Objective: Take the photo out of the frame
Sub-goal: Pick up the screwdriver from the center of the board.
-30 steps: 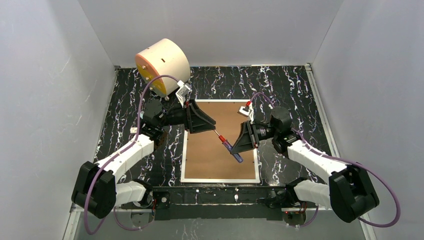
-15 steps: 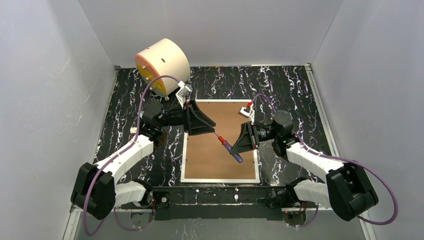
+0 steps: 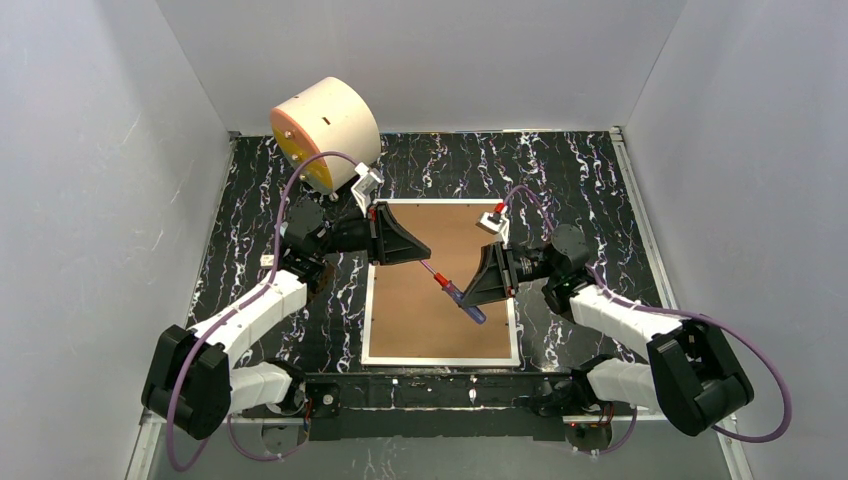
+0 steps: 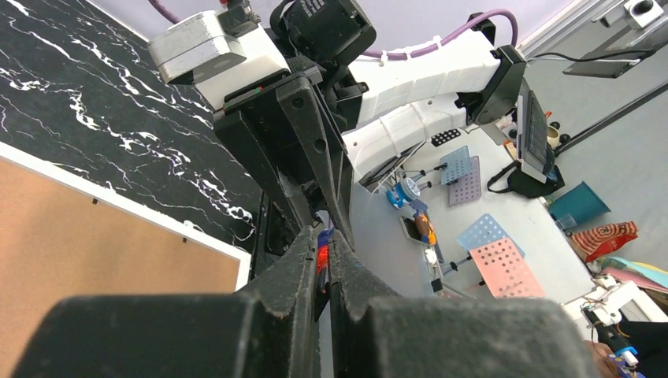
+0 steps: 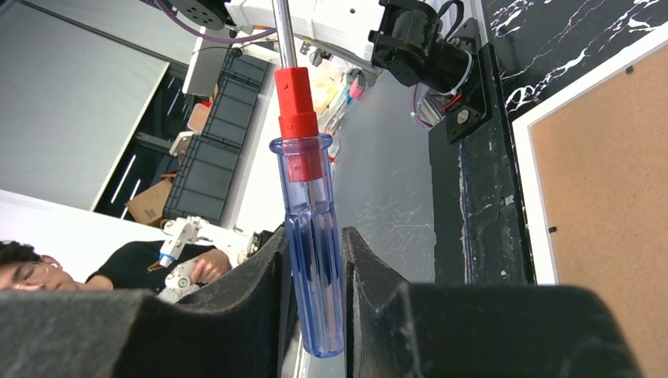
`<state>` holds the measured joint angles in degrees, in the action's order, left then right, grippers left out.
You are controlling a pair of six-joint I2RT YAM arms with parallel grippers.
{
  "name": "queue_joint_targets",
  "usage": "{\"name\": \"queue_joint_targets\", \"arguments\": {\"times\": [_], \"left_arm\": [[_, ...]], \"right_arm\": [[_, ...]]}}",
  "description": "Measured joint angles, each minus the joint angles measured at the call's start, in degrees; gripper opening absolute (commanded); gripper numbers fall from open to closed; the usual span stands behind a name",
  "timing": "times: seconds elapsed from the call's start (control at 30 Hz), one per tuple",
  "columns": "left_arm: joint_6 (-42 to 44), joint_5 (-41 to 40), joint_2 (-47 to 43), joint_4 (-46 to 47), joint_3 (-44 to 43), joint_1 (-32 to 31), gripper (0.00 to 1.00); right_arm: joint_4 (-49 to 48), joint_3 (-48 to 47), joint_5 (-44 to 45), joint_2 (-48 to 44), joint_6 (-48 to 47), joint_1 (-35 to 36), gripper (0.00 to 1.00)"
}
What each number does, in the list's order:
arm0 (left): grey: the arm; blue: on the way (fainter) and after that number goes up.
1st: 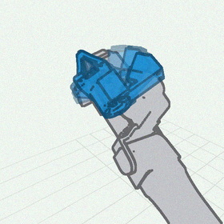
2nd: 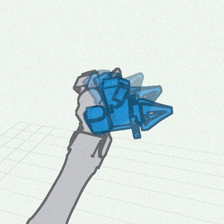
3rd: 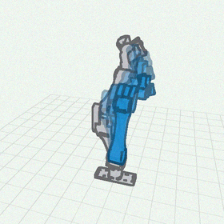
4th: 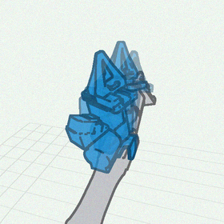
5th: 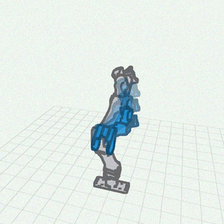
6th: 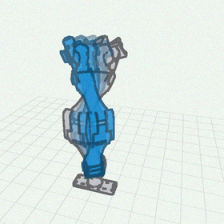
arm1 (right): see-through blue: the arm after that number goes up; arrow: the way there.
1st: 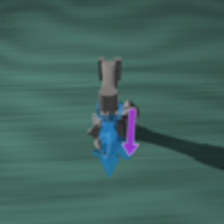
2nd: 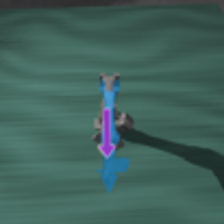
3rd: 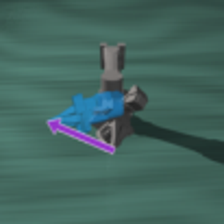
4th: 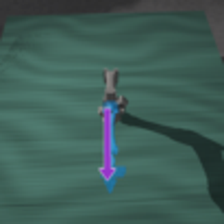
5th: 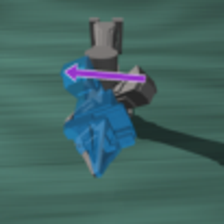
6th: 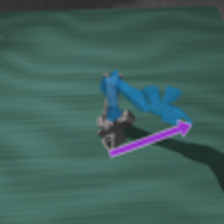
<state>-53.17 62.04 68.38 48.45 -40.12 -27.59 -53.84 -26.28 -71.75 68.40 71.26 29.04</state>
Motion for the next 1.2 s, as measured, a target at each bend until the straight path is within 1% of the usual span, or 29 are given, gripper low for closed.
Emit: {"name": "queue_joint_targets", "arguments": {"times": [0.03,0.07,0.17,0.23,0.27,0.37,0.4,0.43,0.57,0.7,0.83,1.0,1.1,1.2], "left_arm": [[0.0,-0.1,0.0,0.0,0.0,0.0,0.0],[0.0,-0.4,0.0,-0.1,0.0,0.0,0.0],[0.0,-1.7,0.0,-0.5,0.2,0.0,0.0],[0.0,-2.8,0.0,-1.1,0.4,0.0,0.0],[0.1,-3.4,0.0,-1.7,0.5,0.0,0.0],[0.9,-5.9,-0.1,-3.3,1.0,-0.3,0.0],[1.2,-6.6,-0.2,-3.9,1.3,-0.5,0.0],[1.4,-7.9,-0.3,-4.5,1.8,-0.7,0.0],[1.7,-11.8,-1.5,-6.3,3.9,-1.0,0.0],[0.7,-17.5,-4.0,-7.0,5.9,-1.0,0.0],[-2.1,-23.7,-7.5,-6.5,9.0,-1.0,0.0],[-8.8,-29.5,-10.3,-1.7,13.6,-1.0,0.0],[-13.7,-32.9,-11.6,2.7,17.2,-1.2,0.0],[-17.1,-35.9,-12.7,5.0,19.9,-1.6,0.0]], "right_arm": [[-0.3,0.1,0.1,0.1,0.1,0.0,0.01],[-0.5,0.3,0.4,0.1,0.2,0.0,0.04],[-0.7,0.8,1.2,0.2,0.3,0.0,0.27],[0.1,0.9,1.8,0.1,-0.4,0.0,0.37],[1.3,0.9,2.3,-0.2,-1.3,0.0,0.44],[8.7,0.9,6.4,-2.2,-4.7,0.0,0.73],[11.1,0.8,7.9,-2.8,-5.8,0.0,0.8],[13.3,0.8,9.5,-3.6,-7.1,0.0,0.83],[17.9,0.8,14.8,-8.0,-10.7,0.0,0.87],[17.9,1.3,18.7,-11.3,-13.1,0.0,0.89],[17.1,5.2,24.5,-15.3,-14.8,0.0,0.91],[13.9,10.3,30.6,-19.1,-15.1,0.0,0.91],[11.1,10.4,32.7,-19.4,-14.8,0.0,0.91],[8.3,10.4,34.1,-19.3,-14.1,0.0,0.9]]}}
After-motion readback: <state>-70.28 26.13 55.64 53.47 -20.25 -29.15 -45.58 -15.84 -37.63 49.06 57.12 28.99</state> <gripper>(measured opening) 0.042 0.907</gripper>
